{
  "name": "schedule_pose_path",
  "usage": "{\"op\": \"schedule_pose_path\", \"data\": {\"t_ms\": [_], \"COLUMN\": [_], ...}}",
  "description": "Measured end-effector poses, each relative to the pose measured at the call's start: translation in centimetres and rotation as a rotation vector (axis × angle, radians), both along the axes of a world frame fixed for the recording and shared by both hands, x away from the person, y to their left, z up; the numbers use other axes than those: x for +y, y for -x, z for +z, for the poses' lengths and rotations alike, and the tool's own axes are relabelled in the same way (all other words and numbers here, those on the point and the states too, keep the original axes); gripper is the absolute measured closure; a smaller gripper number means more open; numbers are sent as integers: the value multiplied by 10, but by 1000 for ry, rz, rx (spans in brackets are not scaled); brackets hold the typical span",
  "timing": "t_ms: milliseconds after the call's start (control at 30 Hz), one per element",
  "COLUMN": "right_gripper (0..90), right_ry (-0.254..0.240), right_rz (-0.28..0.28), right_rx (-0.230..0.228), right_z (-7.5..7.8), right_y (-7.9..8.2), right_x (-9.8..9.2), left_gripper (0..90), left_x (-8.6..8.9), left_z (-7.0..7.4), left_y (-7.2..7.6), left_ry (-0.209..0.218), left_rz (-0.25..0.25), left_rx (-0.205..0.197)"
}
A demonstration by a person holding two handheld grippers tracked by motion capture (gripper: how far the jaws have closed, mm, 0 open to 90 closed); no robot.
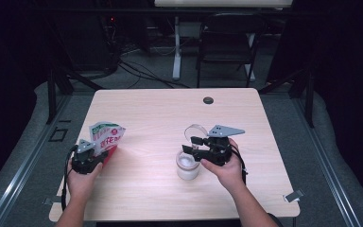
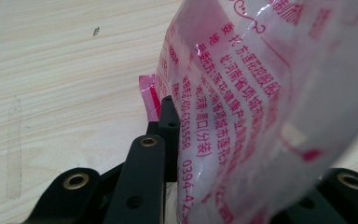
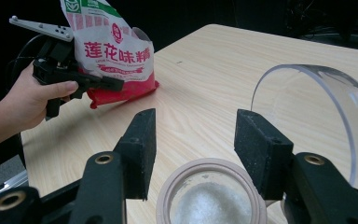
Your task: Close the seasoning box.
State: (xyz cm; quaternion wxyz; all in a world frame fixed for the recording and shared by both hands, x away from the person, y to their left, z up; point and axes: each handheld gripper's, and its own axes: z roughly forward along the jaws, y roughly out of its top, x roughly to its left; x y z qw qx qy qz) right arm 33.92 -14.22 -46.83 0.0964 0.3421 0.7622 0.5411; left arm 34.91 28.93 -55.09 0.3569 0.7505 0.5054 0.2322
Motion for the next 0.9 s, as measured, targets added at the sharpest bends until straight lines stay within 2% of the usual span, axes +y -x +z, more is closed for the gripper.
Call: {"op": "schedule_pose_path", "data": {"t_ms": [133,533,700,800,833,900], "right_gripper": [487,489,489,489,488,488], "right_ry": [5,0,3,6,6,8], "right_rz": [1,-1,-3,0,0,0], "right_rx": [1,0,2,2,2,3], "right_z": [0,0,0,0,0,-1], "right_y": [0,0,0,0,0,0], "right_x": [0,0,0,1,1,1], "left_gripper": [771,768,757,712,681,614], "left_x": [-1,-1,0,1,2,2], "left_z": [-1,-2,-2,-1,-1,0], "left_y": [0,0,-1,-1,0,0], "left_ry": [-12,6,9,27,45,46], "left_rz": [-4,3,-2,-1,-9,-17], "left_rx": [2,5,24,27,33,31]}}
